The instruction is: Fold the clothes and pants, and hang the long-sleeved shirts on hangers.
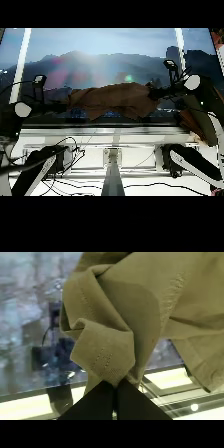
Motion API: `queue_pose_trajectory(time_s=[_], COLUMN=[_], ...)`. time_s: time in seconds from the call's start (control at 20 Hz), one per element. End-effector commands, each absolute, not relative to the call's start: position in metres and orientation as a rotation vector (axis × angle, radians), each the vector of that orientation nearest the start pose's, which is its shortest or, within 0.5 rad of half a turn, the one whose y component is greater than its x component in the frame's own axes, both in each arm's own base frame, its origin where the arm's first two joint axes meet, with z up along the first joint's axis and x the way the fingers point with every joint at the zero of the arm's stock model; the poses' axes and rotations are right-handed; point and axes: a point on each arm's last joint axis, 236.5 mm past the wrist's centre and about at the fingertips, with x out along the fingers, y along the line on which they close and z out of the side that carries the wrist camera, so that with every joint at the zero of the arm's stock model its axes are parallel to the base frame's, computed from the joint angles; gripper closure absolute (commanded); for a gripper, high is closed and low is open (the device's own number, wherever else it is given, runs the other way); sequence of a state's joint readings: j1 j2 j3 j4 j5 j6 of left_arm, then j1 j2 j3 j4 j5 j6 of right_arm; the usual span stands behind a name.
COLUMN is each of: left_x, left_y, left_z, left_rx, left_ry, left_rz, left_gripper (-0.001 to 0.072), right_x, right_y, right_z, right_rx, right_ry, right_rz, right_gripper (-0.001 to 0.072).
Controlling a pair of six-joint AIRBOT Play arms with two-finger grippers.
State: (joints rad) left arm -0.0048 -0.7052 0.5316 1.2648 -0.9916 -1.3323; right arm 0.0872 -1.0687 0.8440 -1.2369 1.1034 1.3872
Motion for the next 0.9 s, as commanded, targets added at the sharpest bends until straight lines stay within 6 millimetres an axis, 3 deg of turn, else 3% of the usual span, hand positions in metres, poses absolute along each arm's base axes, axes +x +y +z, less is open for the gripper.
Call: queue_pose_trajectory(time_s=[0.0, 0.25, 0.55, 0.65, 0.85], left_x=[0.256, 0.257, 0.261, 0.261, 0.262], left_y=[-0.067, -0.071, -0.07, -0.07, -0.07], left_z=[-0.022, -0.02, -0.019, -0.019, -0.018], left_rx=[-0.095, -0.116, -0.116, -0.116, -0.116], left_ry=[1.123, 1.117, 1.1, 1.099, 1.092], left_rz=[-0.283, -0.29, -0.285, -0.285, -0.283], left_gripper=[0.0693, 0.0692, 0.0692, 0.0692, 0.0692], right_x=[0.303, 0.303, 0.321, 0.327, 0.326], right_y=[0.085, 0.035, 0.03, 0.032, 0.043], right_z=[-0.024, -0.032, -0.011, -0.002, -0.005], right_rx=[0.072, -0.021, -0.002, 0.027, 0.089], right_ry=[1.319, 1.349, 1.29, 1.268, 1.281], right_rz=[0.311, 0.096, 0.045, 0.033, 0.049], right_gripper=[0.0186, 0.019, 0.0406, 0.0406, 0.0406])
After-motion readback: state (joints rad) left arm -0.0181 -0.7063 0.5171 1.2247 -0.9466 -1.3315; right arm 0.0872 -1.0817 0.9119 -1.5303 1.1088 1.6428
